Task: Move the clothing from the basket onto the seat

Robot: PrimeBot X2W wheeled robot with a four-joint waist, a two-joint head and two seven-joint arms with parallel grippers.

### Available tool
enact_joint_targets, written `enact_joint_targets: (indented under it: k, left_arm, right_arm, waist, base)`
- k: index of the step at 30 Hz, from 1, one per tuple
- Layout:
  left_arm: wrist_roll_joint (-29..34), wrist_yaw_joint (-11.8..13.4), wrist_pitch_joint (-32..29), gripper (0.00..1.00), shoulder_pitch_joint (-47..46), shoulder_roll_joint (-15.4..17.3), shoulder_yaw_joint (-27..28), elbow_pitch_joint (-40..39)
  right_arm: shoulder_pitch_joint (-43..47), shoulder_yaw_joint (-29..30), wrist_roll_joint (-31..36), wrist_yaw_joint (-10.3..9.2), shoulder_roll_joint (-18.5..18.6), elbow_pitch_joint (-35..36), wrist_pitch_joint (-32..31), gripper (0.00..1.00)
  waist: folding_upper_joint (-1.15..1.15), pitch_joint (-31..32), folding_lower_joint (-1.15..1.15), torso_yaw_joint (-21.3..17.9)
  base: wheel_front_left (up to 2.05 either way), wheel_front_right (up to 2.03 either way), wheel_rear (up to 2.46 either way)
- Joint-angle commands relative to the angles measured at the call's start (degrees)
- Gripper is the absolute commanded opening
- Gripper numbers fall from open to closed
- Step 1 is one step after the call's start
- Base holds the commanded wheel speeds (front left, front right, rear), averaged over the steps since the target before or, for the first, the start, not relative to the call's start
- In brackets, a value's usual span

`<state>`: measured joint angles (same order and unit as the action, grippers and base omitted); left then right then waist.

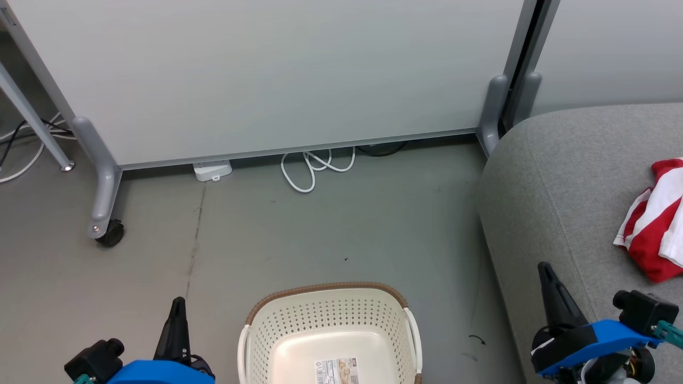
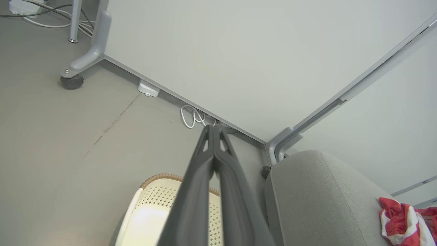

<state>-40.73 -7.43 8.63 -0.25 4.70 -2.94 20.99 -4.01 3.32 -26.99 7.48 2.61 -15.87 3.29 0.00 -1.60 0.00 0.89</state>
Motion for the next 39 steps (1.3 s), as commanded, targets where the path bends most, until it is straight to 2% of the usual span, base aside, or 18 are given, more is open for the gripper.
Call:
enact_joint_targets:
  k: [1, 18, 39]
  left_arm:
    - [-1.5, 0.0, -0.3, 0.0, -1.9, 0.0, 0.5, -1.1]
    - [-13.7, 0.0, -3.9, 0.0, -3.0, -0.4, 2.7, -2.6]
    - [-26.1, -0.1, -7.6, 0.0, -4.2, -0.8, 5.0, -4.1]
  right_arm:
    - [-1.0, 0.2, -1.9, 0.0, 0.2, 1.1, -0.2, 0.0]
    - [-1.4, 0.9, -17.4, 0.01, 0.2, 1.3, -2.6, 0.0]
    - [-1.9, 1.7, -33.0, 0.02, 0.3, 1.6, -5.0, 0.0]
  waist:
    - [0.0, 0.0, 0.0, 0.0]
    - [0.0, 0.3, 0.0, -0.2]
    - [0.0, 0.5, 0.0, -0.3]
  base:
    - [0.0, 0.0, 0.0]
    - [0.0, 0.0, 0.0]
    - [0.0, 0.0, 0.0]
